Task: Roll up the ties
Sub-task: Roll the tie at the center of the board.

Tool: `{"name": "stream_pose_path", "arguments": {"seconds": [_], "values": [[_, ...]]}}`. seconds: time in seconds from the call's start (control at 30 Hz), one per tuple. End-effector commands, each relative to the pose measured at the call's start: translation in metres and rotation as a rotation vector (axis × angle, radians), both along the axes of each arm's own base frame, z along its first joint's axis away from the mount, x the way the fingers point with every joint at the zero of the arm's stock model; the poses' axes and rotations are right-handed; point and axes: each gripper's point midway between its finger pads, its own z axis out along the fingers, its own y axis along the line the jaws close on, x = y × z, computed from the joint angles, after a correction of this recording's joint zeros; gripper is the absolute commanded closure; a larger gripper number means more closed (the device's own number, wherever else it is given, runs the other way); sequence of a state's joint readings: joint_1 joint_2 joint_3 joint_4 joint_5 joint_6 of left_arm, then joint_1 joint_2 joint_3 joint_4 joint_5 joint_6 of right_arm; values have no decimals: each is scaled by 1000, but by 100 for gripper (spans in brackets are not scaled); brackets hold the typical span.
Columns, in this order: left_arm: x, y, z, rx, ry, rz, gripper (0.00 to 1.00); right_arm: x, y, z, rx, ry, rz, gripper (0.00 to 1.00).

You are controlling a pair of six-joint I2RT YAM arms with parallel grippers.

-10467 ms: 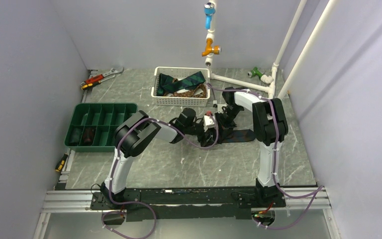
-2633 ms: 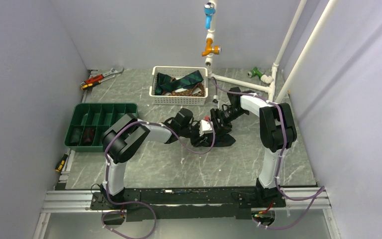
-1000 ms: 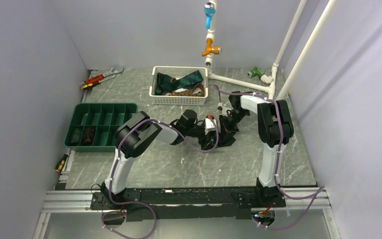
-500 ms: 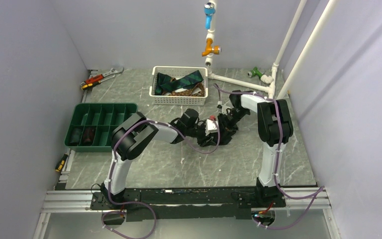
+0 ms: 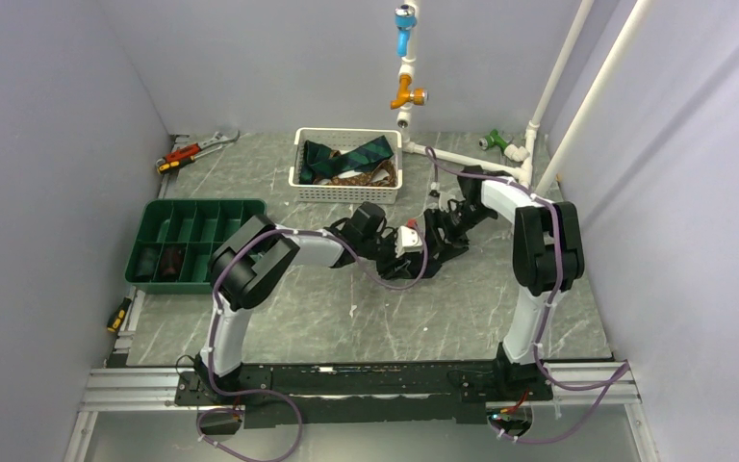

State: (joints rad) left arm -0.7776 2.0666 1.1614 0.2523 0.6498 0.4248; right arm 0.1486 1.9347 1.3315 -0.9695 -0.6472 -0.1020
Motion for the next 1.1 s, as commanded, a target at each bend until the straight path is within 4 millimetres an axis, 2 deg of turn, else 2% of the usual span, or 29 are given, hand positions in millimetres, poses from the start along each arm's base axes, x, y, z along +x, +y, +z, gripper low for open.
{"name": "stream_pose_path", "arguments": {"seconds": [0.0,0.1,0.17,0.27,0.37,0.5,0.67,0.73,0.83,0.97,1.07], "values": [[-17,48,-76,275,115,51,72,7,8,28,112,-63,-21,36],[-17,48,-77,281,117,47,71,6,21,44,193,-71,-26,31],[-17,47,-78,280,119,45,70,4,33,45,218,-57,-8,31],[-17,43,-76,271,120,40,69,5,44,35,222,-34,-7,32],[-18,43,-76,267,121,43,69,13,44,17,181,-29,-5,40],[-18,43,-76,268,118,41,68,16,38,-4,127,-1,-4,61],[-18,40,-71,244,110,34,66,16,27,-16,64,7,-10,100],[-17,37,-66,222,103,30,59,13,20,-24,28,17,-8,100],[-11,31,-56,176,81,37,40,10,6,-35,-55,16,-11,100],[-4,15,-32,68,39,39,29,6,-4,-45,-110,24,-6,100],[1,3,-16,-7,31,40,25,6,-8,-50,-134,31,-7,100]]}}
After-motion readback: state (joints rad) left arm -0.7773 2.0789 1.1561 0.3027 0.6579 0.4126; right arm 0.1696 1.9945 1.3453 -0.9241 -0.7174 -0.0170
